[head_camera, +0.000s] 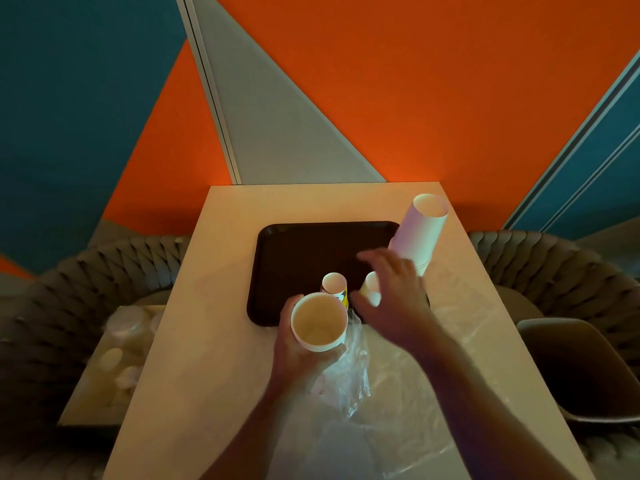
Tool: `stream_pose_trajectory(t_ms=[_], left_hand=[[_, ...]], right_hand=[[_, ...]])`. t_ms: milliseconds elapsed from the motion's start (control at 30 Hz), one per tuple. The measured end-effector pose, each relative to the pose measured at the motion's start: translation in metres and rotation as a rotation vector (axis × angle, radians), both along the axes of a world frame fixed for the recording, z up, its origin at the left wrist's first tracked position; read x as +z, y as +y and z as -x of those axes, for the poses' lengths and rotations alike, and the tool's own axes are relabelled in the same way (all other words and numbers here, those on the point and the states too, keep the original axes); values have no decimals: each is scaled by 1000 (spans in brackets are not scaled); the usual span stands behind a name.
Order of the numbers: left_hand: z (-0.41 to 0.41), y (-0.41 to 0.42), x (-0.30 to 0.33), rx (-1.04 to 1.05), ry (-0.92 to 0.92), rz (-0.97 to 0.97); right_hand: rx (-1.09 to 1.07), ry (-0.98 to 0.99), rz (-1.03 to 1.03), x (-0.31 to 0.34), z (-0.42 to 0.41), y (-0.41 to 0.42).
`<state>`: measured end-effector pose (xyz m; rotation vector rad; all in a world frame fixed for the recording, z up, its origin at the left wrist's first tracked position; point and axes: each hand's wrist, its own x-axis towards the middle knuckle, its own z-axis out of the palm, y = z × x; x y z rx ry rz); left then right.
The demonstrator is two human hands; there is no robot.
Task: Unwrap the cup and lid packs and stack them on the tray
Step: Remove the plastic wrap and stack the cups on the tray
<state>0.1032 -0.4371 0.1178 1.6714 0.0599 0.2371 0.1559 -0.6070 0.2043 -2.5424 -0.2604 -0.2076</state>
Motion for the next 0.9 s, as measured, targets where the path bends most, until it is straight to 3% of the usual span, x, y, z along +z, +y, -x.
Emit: stream_pose_trajectory(t_ms=[200, 400, 900], left_hand=[[-1, 1, -6, 31, 50, 81], [-2, -1, -7, 82, 139, 129], [2, 1, -4, 26, 146, 92]], right_hand=[[238, 249, 5, -22, 25, 30], [236, 261, 53, -24, 23, 42], [195, 295, 42, -14, 12, 45]])
